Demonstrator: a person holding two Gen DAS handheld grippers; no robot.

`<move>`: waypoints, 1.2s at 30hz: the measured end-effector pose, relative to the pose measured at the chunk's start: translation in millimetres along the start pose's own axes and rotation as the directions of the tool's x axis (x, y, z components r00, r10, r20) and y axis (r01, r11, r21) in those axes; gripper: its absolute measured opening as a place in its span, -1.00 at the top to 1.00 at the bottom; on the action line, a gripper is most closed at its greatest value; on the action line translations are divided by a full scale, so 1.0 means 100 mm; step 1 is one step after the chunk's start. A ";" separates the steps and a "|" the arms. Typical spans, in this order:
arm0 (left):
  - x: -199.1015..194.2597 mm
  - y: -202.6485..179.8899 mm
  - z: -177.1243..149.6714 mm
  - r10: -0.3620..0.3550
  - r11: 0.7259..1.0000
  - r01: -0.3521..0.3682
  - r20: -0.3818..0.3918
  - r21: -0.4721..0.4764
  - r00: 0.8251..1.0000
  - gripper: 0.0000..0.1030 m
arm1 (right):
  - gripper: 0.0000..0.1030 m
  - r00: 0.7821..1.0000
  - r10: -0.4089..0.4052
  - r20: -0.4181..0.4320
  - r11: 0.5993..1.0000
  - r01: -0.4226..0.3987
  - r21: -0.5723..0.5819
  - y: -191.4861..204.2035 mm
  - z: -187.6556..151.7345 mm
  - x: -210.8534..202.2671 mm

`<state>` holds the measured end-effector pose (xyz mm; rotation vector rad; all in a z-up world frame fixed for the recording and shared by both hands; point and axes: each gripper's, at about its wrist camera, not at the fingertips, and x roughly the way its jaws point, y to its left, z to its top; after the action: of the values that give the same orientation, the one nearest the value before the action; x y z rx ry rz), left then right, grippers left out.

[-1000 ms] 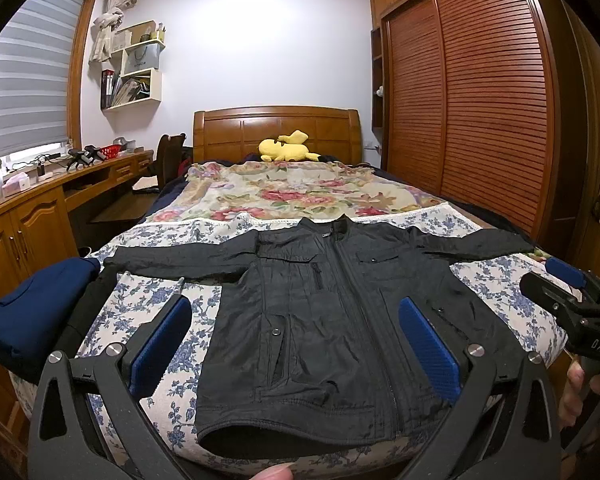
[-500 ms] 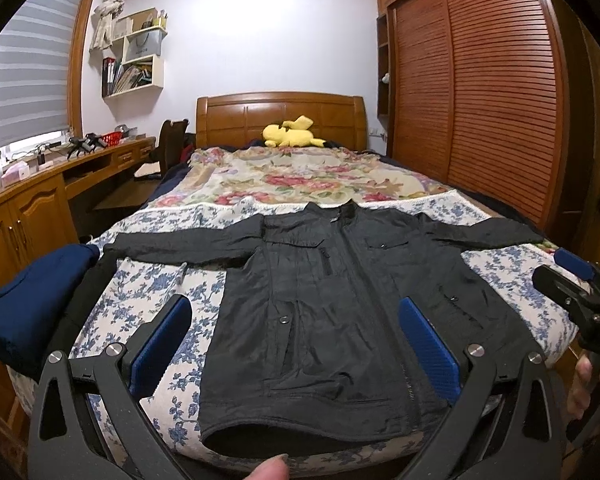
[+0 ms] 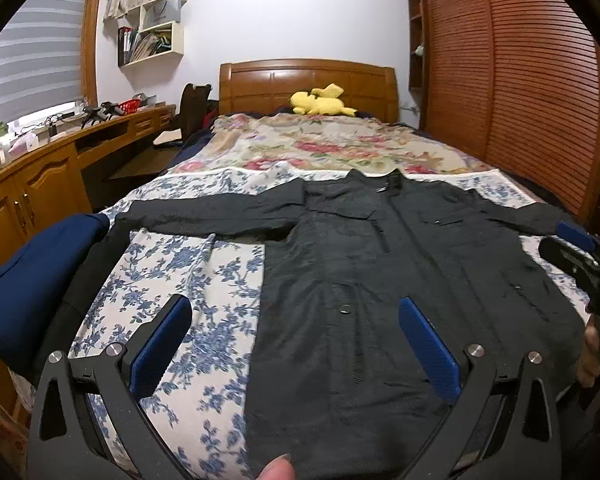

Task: Fold large clothes
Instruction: 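Move the left tool to the jacket sleeve nearest it and grasp it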

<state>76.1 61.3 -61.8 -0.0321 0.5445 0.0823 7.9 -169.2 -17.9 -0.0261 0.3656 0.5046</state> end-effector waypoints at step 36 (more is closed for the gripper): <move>2.56 1.72 0.74 0.045 0.983 -0.090 -0.263 -0.162 0.964 -0.24 | -1.00 0.959 0.102 -0.264 0.992 -0.119 -0.049 -0.33 -0.12 1.49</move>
<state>317.8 254.2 -133.2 -0.1959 0.7989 0.1944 140.4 -129.6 -83.3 -0.1360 0.6115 0.6259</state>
